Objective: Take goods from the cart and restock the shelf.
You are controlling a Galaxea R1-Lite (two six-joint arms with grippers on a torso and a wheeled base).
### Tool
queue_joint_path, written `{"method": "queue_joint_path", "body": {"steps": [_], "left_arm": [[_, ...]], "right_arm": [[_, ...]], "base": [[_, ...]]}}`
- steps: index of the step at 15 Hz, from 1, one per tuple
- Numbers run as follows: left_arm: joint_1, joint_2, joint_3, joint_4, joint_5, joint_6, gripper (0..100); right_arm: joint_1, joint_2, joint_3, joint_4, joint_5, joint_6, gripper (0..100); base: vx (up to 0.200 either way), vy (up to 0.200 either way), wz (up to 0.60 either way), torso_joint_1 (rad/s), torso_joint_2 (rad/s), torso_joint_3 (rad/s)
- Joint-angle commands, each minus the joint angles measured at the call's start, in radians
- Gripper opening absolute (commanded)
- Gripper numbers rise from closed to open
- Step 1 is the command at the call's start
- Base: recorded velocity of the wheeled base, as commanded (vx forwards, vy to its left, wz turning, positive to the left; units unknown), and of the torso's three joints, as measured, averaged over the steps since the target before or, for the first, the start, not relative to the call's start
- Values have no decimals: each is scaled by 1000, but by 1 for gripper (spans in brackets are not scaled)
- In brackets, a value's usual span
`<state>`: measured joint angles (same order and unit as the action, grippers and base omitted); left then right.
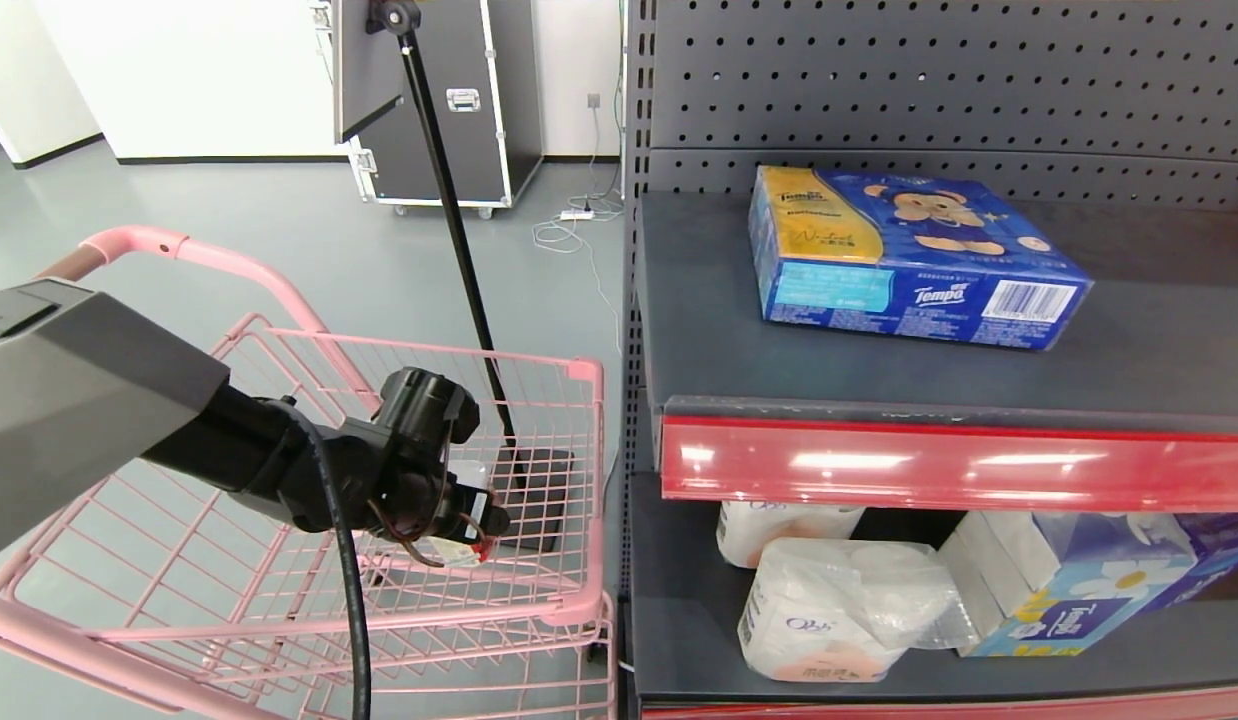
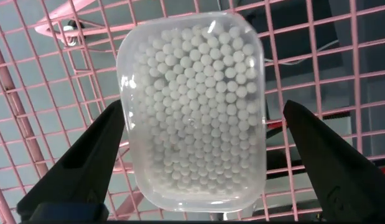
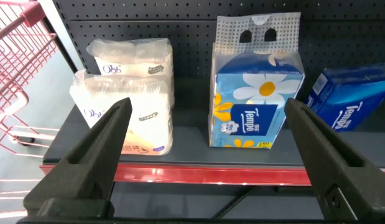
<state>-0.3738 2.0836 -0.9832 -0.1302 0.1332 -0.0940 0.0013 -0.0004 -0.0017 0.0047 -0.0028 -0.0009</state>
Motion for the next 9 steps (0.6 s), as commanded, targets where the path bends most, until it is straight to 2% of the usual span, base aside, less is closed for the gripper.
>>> {"method": "queue_joint_path", "body": {"steps": [1, 2, 3, 9], "left_arm": [[3, 3, 9, -2, -1, 0, 100], [3, 4, 11, -2, -1, 0, 100], [3, 9, 8, -3, -3, 0, 0], [3, -45, 32, -6, 0, -3, 0]], "right_arm": [[0, 0, 0, 0, 0, -1, 100], [0, 0, 0, 0, 0, -1, 100], [0, 0, 0, 0, 0, -1, 100], [0, 0, 0, 0, 0, -2, 100]], "base": [[0, 0, 0, 0, 0, 0], [0, 0, 0, 0, 0, 0], [0, 0, 0, 0, 0, 0], [0, 0, 0, 0, 0, 0]]}}
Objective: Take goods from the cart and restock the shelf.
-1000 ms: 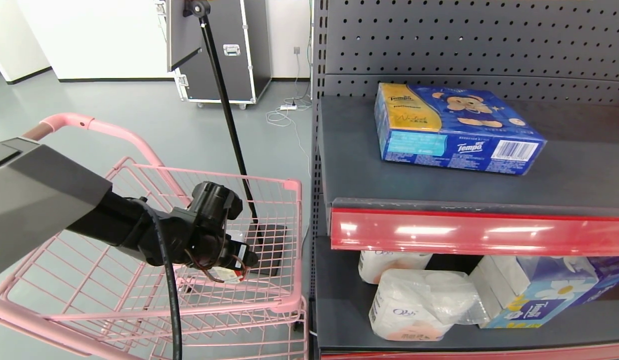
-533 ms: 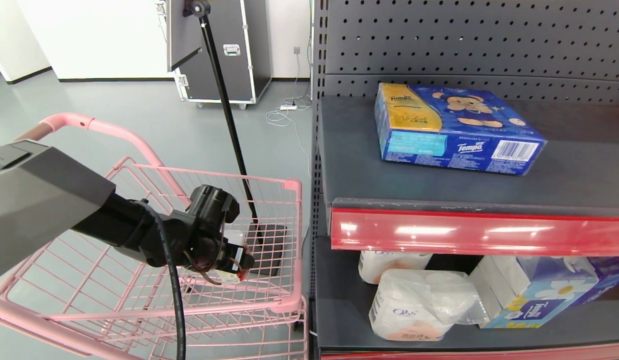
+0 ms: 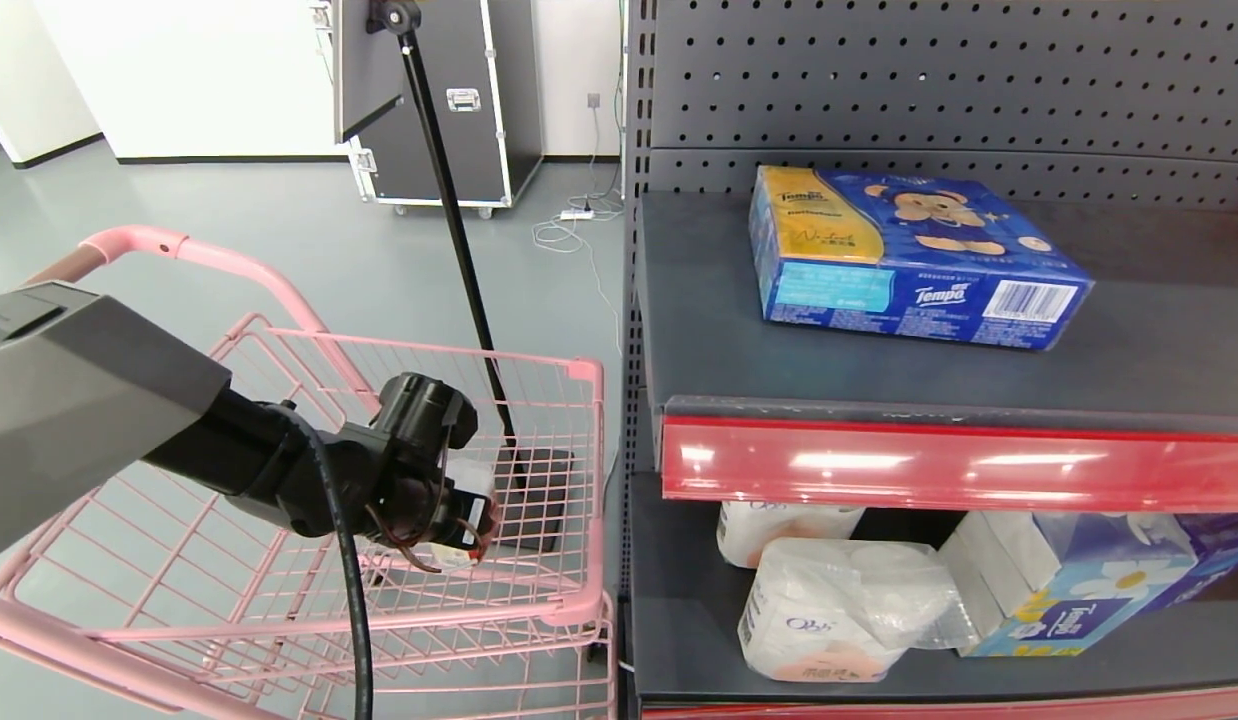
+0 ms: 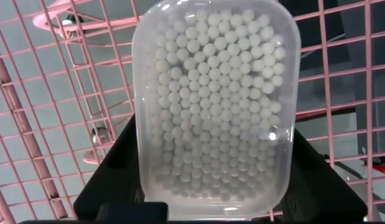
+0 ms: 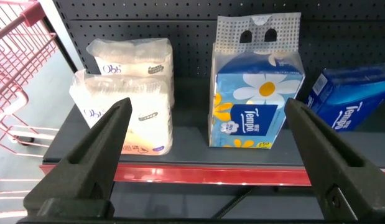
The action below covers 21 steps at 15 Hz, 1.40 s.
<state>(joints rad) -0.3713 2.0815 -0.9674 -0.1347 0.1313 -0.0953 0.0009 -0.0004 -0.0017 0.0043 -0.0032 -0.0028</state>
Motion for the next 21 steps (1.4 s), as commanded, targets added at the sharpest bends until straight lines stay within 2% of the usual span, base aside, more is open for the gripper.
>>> {"method": "queue_joint_path", "body": {"steps": [1, 2, 7, 10, 13, 15, 18, 19, 21], "left_arm": [[3, -86, 39, -2, 1, -1, 0], [9, -113, 52, -2, 1, -1, 0], [71, -548, 105, 3, 1, -14, 0], [72, -894, 231, 18, 19, -18, 0], [72, -1259, 409, 56, 31, 9, 0], [71, -1471, 492, 129, 24, 20, 0], [71, -1666, 507, 268, 22, 51, 0], [71, -1704, 512, 290, 19, 65, 0], [61, -1732, 510, 293, 16, 71, 0]], "right_arm": [[1, 0, 0, 0, 0, 0, 100], [1, 0, 0, 0, 0, 0, 100], [1, 0, 0, 0, 0, 0, 100], [1, 0, 0, 0, 0, 0, 100], [1, 0, 0, 0, -1, -2, 100], [1, 0, 0, 0, -1, -6, 100], [1, 0, 0, 0, -3, -5, 100], [1, 0, 0, 0, -3, -5, 100], [1, 0, 0, 0, -3, -2, 100]], "base": [[0, 0, 0, 0, 0, 0], [0, 0, 0, 0, 0, 0], [0, 0, 0, 0, 0, 0], [0, 0, 0, 0, 0, 0], [0, 0, 0, 0, 0, 0], [0, 0, 0, 0, 0, 0], [0, 0, 0, 26, -112, -85], [0, 0, 0, 80, -364, -271], [0, 0, 0, 120, -449, -322]]}}
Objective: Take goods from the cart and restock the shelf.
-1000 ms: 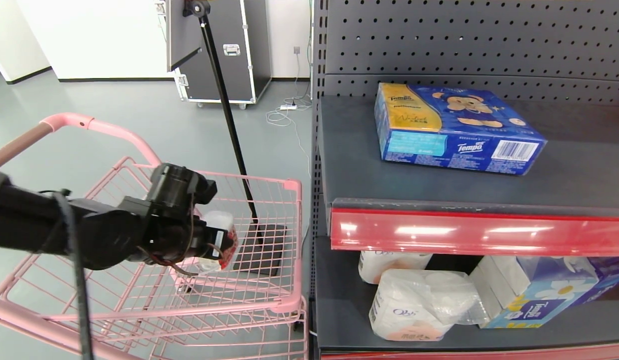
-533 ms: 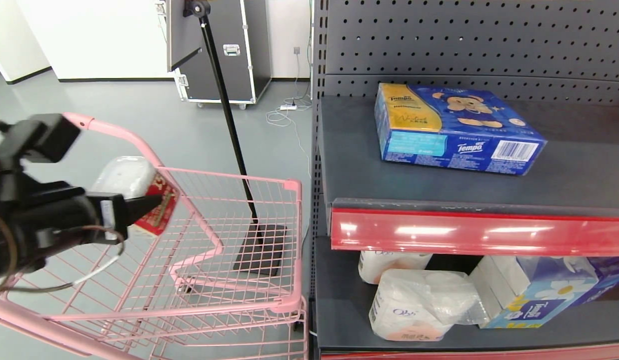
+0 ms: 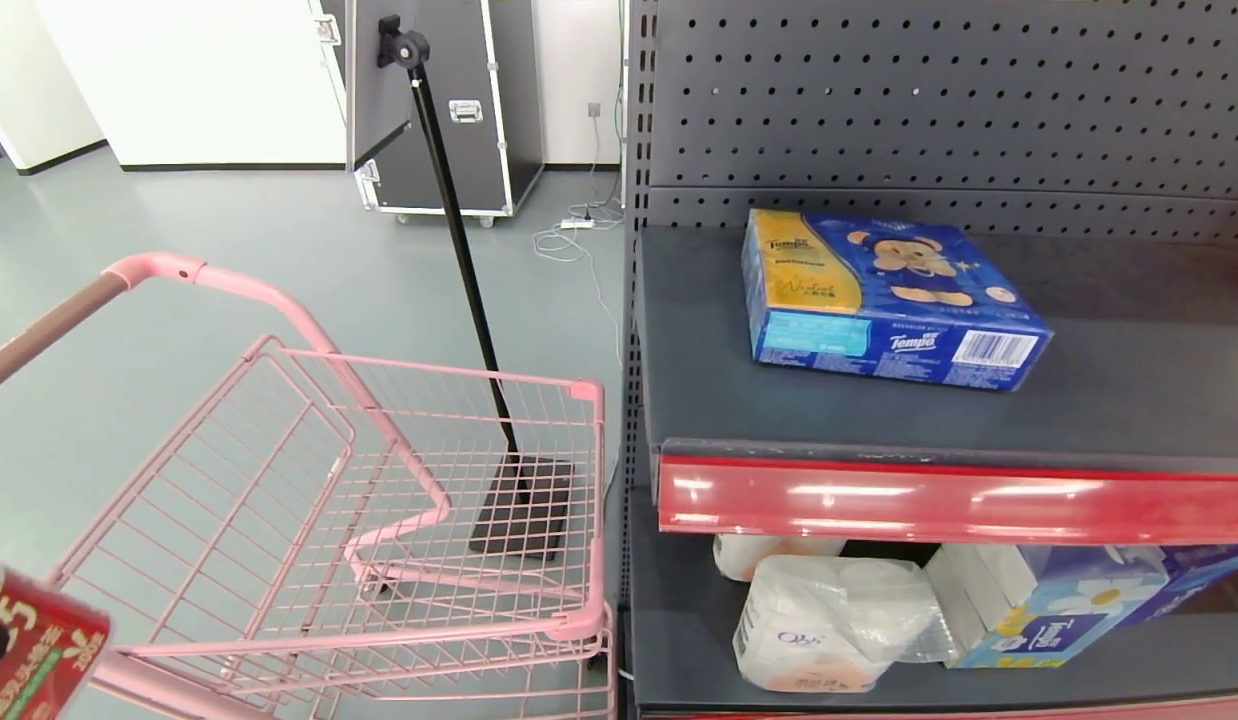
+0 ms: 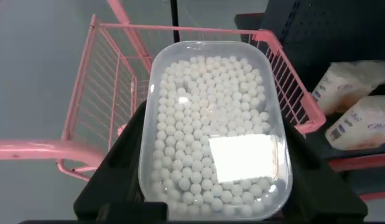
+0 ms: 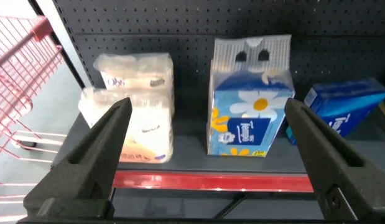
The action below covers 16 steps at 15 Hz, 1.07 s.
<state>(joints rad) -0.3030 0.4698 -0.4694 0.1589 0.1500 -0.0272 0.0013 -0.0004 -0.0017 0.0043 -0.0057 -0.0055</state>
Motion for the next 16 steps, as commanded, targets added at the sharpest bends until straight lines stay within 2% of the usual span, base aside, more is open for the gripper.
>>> {"method": "queue_joint_path", "body": {"steps": [1, 3, 5, 10, 13, 16], "left_arm": [[-7, -123, 11, -1, -1, 4, 0], [-7, -123, 5, -1, -1, 20, 0], [-11, -123, 5, -4, -6, 23, 0], [-70, -120, -2, -25, -23, 21, 0], [-74, -112, -5, -27, -23, 26, 0], [-74, -109, -5, -27, -23, 59, 0]], "right_arm": [[0, 0, 0, 0, 0, 1, 100], [0, 0, 0, 0, 0, 1, 100], [0, 0, 0, 0, 0, 1, 100], [0, 0, 0, 0, 0, 1, 100], [0, 0, 0, 0, 0, 1, 100], [0, 0, 0, 0, 0, -1, 100]], "base": [[0, 0, 0, 139, -491, -349], [0, 0, 0, 164, -515, -361], [0, 0, 0, 183, -542, -366], [0, 0, 0, 209, -584, -373], [0, 0, 0, 203, -497, -310], [0, 0, 0, 163, -399, -238]]}}
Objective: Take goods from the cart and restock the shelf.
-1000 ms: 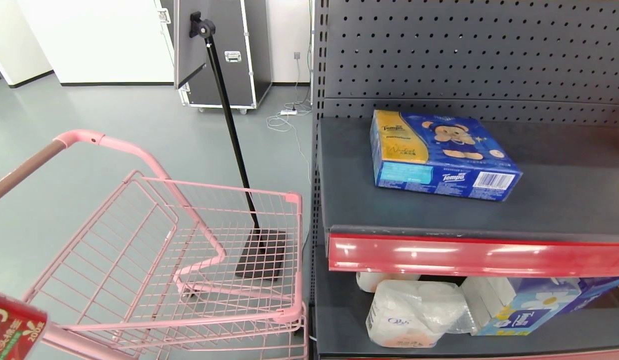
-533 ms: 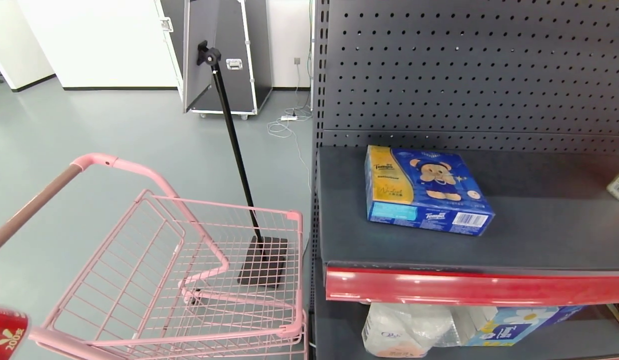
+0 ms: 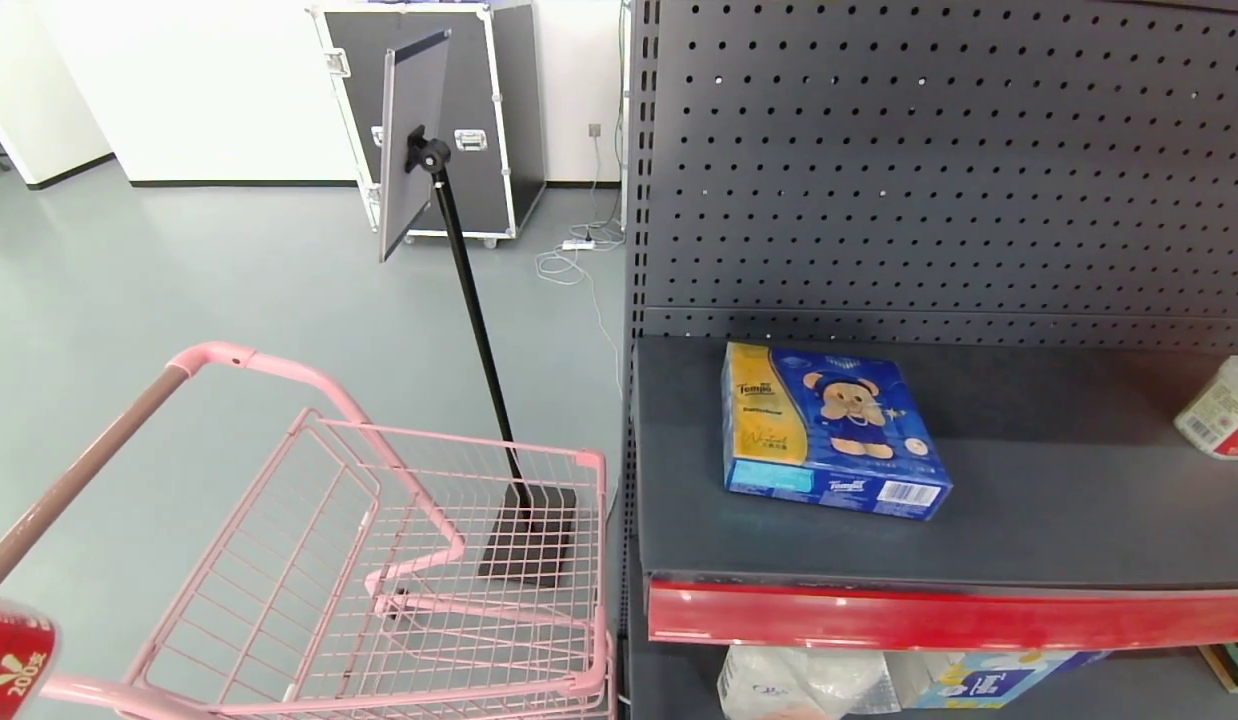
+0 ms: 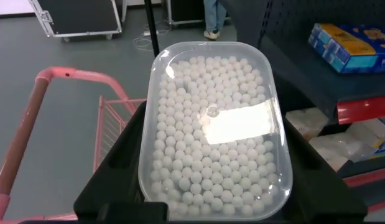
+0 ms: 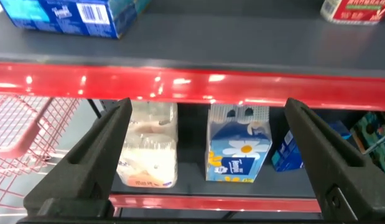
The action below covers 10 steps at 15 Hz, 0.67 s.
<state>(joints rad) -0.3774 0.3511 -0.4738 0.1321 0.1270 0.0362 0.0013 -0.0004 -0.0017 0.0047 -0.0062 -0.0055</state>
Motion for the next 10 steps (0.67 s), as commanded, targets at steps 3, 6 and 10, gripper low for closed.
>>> {"method": "queue_joint_path", "body": {"steps": [3, 6, 10], "left_arm": [[0, 20, -3, 0, 2, 14, 0], [0, 32, -16, 0, 2, 14, 0], [0, 34, -16, 0, 2, 22, 0]], "right_arm": [[0, 0, 0, 0, 0, -1, 100], [0, 0, 0, 0, 0, -1, 100], [0, 0, 0, 0, 0, -1, 100]], "base": [[0, 0, 0, 159, -375, -217], [0, 0, 0, 155, -369, -209], [0, 0, 0, 158, -358, -205]]}}
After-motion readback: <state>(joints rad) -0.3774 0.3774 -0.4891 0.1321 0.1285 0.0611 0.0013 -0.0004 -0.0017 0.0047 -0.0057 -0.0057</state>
